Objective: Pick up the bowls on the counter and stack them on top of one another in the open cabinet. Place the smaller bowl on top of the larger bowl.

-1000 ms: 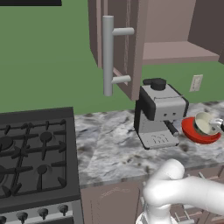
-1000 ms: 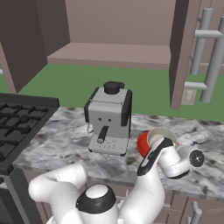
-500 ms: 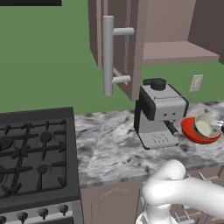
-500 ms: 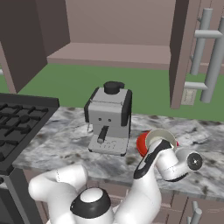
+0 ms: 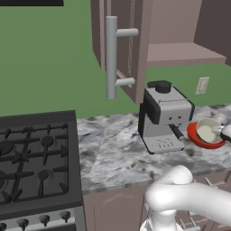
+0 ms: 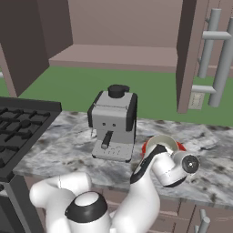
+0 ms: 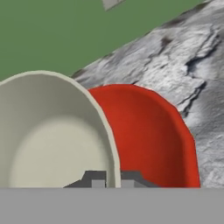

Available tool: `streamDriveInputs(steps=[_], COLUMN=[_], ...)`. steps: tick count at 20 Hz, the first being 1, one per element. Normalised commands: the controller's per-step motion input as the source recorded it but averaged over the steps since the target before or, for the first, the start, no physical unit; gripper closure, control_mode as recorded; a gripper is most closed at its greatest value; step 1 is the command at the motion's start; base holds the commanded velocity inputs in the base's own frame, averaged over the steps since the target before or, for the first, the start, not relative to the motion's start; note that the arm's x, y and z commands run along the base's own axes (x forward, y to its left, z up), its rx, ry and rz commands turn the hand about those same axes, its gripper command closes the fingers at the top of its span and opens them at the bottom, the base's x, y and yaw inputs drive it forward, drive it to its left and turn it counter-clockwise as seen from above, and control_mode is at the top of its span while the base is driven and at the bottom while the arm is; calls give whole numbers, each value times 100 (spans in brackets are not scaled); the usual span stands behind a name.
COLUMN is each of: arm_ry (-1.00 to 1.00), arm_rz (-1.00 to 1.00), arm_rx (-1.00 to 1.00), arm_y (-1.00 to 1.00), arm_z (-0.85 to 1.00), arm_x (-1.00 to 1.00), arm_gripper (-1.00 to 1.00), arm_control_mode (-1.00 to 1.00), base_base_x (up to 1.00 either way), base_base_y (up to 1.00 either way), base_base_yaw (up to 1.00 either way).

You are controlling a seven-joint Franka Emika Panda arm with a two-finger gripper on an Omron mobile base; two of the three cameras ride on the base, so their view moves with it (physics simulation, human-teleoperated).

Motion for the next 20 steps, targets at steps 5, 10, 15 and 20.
streamDriveInputs(steps=[5, 10, 15, 20], arm_ry=[1, 1, 4, 5], arm_rz=[0, 0, 0, 0], arm_rx=[-13, -13, -5, -3], arm_y=[14, 7, 0, 0], arm_z=[0, -2, -10, -16], arm_x=[0, 0, 7, 11], arm_gripper=[100, 100, 100, 100], arm_control_mode=[-100, -100, -100, -100], base_base_x=[0, 0, 0, 0], base_base_y=[0, 0, 0, 0], base_base_yaw=[0, 0, 0, 0])
